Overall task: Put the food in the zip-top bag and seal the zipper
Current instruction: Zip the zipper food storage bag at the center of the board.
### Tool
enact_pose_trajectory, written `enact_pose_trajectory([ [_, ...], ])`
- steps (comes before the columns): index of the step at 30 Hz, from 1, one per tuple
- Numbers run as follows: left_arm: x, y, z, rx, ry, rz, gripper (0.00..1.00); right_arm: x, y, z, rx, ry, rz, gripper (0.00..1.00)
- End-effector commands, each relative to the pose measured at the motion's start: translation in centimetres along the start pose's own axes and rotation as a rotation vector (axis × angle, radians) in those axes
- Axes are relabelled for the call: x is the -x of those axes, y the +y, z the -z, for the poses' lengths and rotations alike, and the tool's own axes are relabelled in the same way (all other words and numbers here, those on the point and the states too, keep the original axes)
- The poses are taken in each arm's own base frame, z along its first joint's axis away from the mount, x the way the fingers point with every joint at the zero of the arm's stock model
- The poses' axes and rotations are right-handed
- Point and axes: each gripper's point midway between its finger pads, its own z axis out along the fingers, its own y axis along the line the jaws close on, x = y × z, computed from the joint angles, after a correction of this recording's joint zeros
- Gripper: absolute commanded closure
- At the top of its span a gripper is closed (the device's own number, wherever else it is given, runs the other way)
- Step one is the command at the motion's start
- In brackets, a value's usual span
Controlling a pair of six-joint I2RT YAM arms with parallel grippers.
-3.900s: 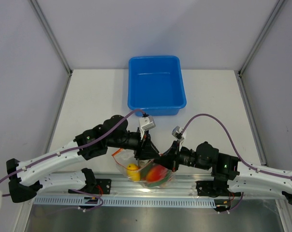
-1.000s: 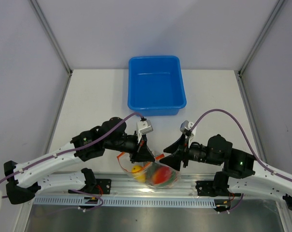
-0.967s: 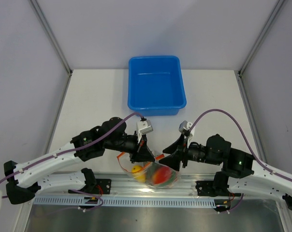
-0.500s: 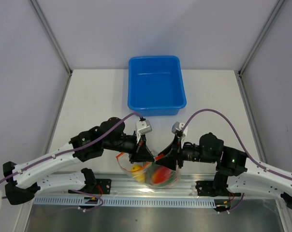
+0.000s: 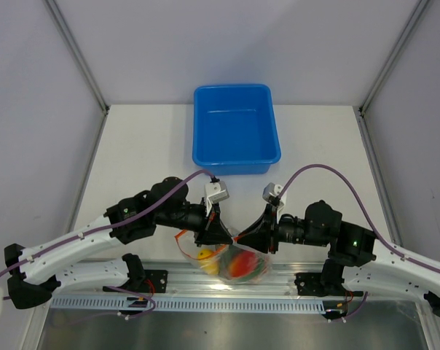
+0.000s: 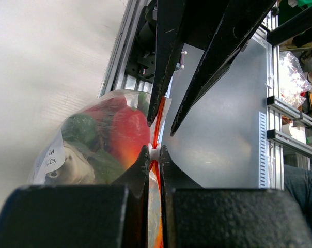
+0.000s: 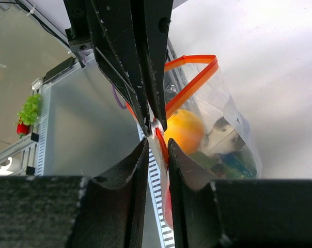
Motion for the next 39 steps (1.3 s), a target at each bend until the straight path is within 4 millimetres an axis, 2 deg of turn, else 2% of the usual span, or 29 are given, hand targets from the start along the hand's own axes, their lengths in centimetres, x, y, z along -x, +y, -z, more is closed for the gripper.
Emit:
enact_pose_trajectory([
  [1, 1.7, -1.3, 0.7, -0.041, -0.052, -0.021, 0.99, 0.7, 0.4, -0.2, 0.028, -0.028, 0.014, 0.76],
  [8, 1.8, -1.4, 0.7, -0.042, -0.054, -0.023, 0.99, 0.2, 0.6, -0.3, 0.043, -0.01, 0.01, 0.8],
  [11, 1.9, -1.4, 0.7, -0.044, -0.054, -0.021, 0.99, 0.4, 0.4, -0.2, 0.028, -0.015, 0.005, 0.98],
  [12, 1.9, -1.5, 0.7, -0.045, -0.054, -0.022, 0.99, 0.5, 0.3, -0.2, 0.024, -0.018, 0.004, 1.0],
  [15, 1.9, -1.4, 0.6, -0.043, -0.052, -0.02, 1.0, 0.6, 0.3, -0.2, 0.021, -0.016, 0.003, 1.0],
  [19, 1.8, -1.2, 0.8, -0.022, -0.049, -0.011, 0.99, 0.9, -1.3, 0.1, -0.081, -0.026, -0.011, 1.0],
  [20, 1.7, -1.0, 0.8, -0.014, -0.043, -0.007, 1.0, 1.6, -2.2, 0.3, -0.143, -0.057, -0.015, 1.0],
  [22, 1.5, -0.6, 0.9, 0.014, -0.034, 0.005, 0.99, 2.3, -3.1, 1.1, -0.205, -0.092, -0.024, 1.0],
  [23, 1.4, -0.4, 1.0, 0.026, -0.028, 0.012, 0.99, 2.8, -4.1, 1.6, -0.269, -0.125, -0.029, 1.0],
  [28, 1.0, 0.3, 1.5, 0.085, -0.023, 0.029, 0.98, 3.6, -5.5, 3.7, -0.374, -0.177, -0.038, 1.0],
  [39, 0.0, 1.3, 3.2, 0.176, -0.01, 0.047, 0.92, 3.4, -6.5, 6.9, -0.442, -0.248, -0.061, 1.0],
])
